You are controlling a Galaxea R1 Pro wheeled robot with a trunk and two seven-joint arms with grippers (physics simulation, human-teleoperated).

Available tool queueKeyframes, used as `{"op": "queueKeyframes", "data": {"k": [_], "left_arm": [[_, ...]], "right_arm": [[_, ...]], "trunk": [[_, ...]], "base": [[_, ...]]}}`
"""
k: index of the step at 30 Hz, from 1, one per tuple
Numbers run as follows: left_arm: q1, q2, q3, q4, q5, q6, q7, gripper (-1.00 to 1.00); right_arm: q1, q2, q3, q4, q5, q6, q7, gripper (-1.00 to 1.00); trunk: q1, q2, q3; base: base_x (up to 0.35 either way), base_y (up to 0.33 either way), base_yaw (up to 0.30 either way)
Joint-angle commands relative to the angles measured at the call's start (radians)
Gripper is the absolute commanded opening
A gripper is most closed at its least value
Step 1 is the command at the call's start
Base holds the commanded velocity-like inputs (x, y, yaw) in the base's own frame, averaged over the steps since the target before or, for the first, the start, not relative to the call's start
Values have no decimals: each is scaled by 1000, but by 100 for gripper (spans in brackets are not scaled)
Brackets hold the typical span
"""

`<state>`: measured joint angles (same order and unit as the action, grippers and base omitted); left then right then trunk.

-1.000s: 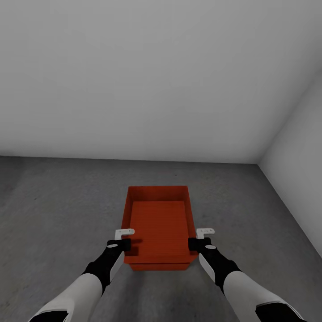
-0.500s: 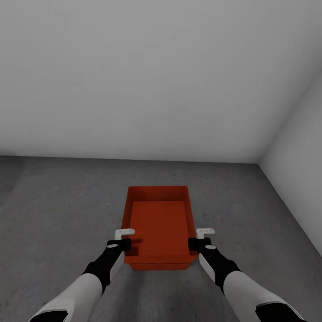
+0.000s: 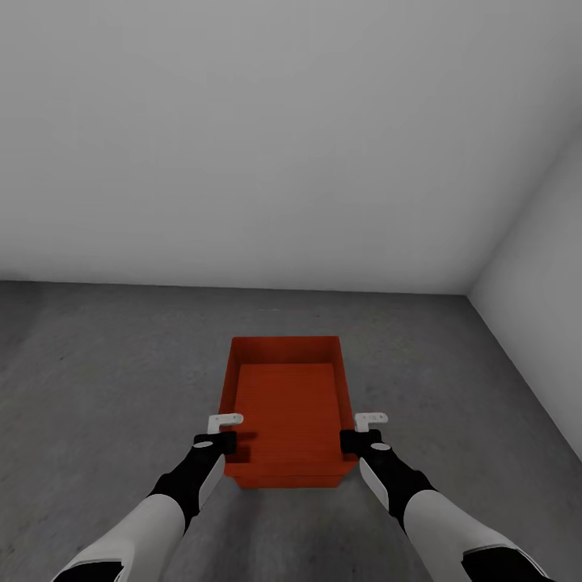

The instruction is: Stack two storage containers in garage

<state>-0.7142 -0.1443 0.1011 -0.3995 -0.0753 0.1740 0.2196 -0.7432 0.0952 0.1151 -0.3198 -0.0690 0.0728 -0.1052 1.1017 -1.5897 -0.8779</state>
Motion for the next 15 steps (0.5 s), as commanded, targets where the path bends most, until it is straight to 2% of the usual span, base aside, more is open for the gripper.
{"op": "queueKeyframes", "data": {"k": [1,9,13,15], "left_arm": [[-1,-1,37,-53,42,9,60,-100],[-1,-1,37,-53,42,9,60,-100],[-1,-1,37,-53,42,9,60,-100],[-1,-1,37,-53,42,9,60,-100]], "right_arm": [[1,0,-2,-1,-20,5,1,-100],[1,0,-2,-1,-20,5,1,-100],[0,0,-2,-1,-20,5,1,-100],[0,0,-2,-1,-20,5,1,-100]], "trunk": [[0,0,-1],[0,0,-1],[15,-28,-13],[15,-28,-13]], "base": [[0,0,0],[0,0,0],[0,0,0],[0,0,0]]}}
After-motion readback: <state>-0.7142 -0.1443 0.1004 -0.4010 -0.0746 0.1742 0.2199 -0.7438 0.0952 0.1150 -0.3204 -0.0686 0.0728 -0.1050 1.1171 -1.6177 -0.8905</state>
